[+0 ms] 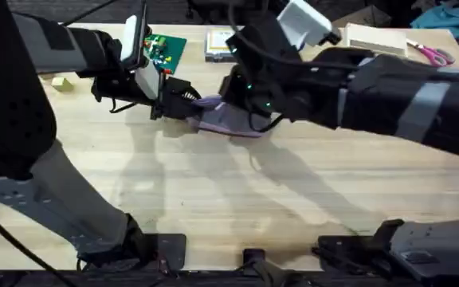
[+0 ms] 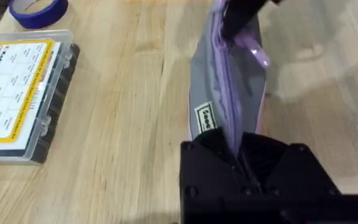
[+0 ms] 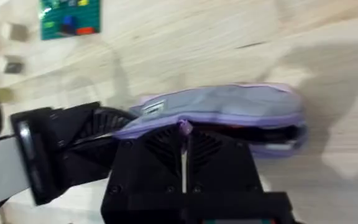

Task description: Unzip the bag, pick up the pens from the table one at a time and place them inside, then zip the bag closed.

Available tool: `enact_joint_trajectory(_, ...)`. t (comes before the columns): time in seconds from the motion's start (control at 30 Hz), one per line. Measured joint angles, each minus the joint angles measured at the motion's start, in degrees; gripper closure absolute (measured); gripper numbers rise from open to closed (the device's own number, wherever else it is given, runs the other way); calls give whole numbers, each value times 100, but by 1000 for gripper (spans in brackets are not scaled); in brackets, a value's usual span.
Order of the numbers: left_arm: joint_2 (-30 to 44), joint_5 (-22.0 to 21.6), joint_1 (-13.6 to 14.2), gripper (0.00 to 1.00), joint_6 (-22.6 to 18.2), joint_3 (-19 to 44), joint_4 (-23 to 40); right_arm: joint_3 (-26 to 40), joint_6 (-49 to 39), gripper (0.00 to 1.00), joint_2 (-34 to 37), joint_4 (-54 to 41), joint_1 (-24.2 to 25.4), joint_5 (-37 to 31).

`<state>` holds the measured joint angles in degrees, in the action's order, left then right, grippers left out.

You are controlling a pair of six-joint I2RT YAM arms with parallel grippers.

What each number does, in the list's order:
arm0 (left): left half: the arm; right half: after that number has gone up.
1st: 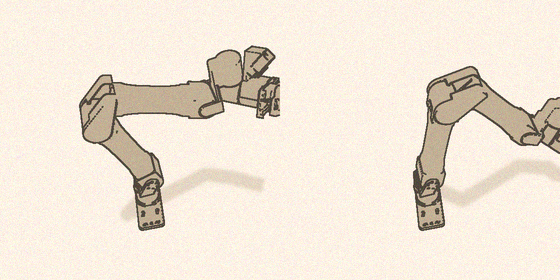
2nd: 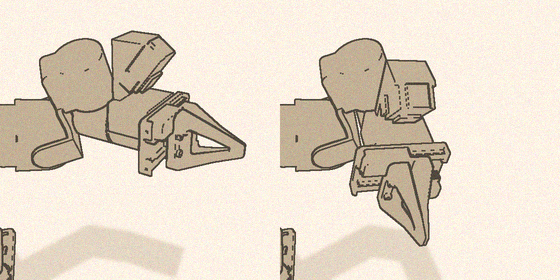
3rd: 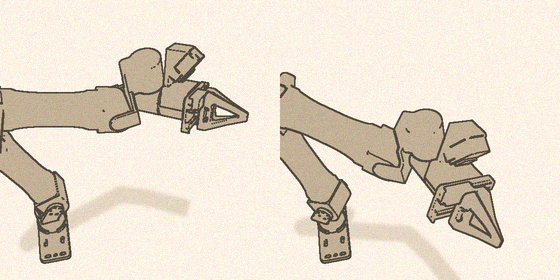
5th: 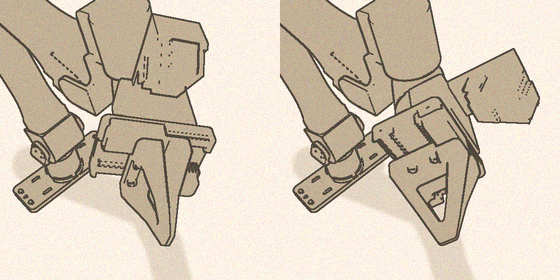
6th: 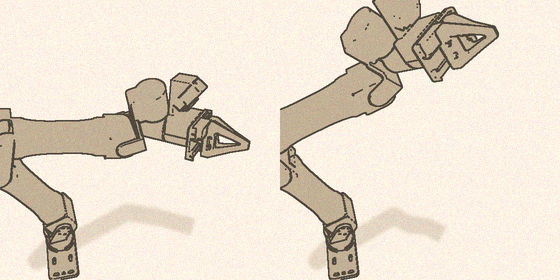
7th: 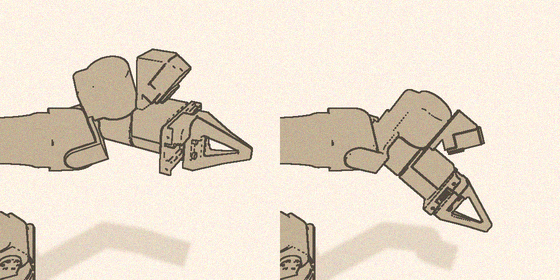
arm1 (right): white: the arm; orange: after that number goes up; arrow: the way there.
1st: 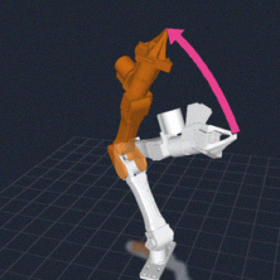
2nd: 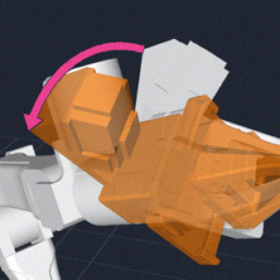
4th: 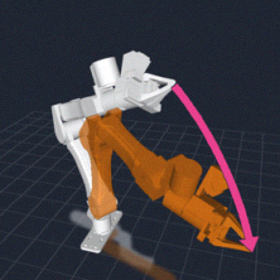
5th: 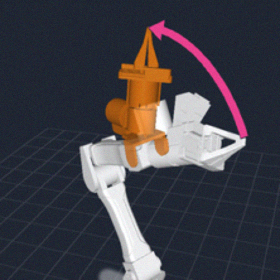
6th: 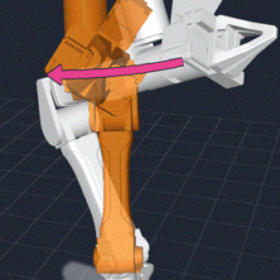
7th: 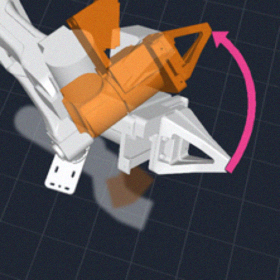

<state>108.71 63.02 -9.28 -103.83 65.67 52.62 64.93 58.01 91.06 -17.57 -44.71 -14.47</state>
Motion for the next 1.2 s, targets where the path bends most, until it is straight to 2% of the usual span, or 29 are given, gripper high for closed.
enact_joint_trajectory(0.17,0,-4,4,956,0,0,-2,0,-1,970,-111,-675,465,90)
enact_joint_trajectory(0.47,0,0,4,957,13,0,7,0,-76,970,-382,-1286,1095,185)
enact_joint_trajectory(0.5,0,18,5,957,15,0,16,0,-147,970,-397,-1458,1291,243)
enact_joint_trajectory(0.63,0,26,26,957,15,0,40,2,-176,970,-400,-1688,1474,435)
enact_joint_trajectory(0.7,0,61,121,958,15,-2,50,7,-192,969,-400,-2000,1732,673)
enact_joint_trajectory(0.87,15,91,155,958,15,-7,55,100,-191,968,-168,-2405,1877,764)
enact_joint_trajectory(1.2,107,190,157,958,15,-7,70,242,-191,968,378,-2466,1880,661)
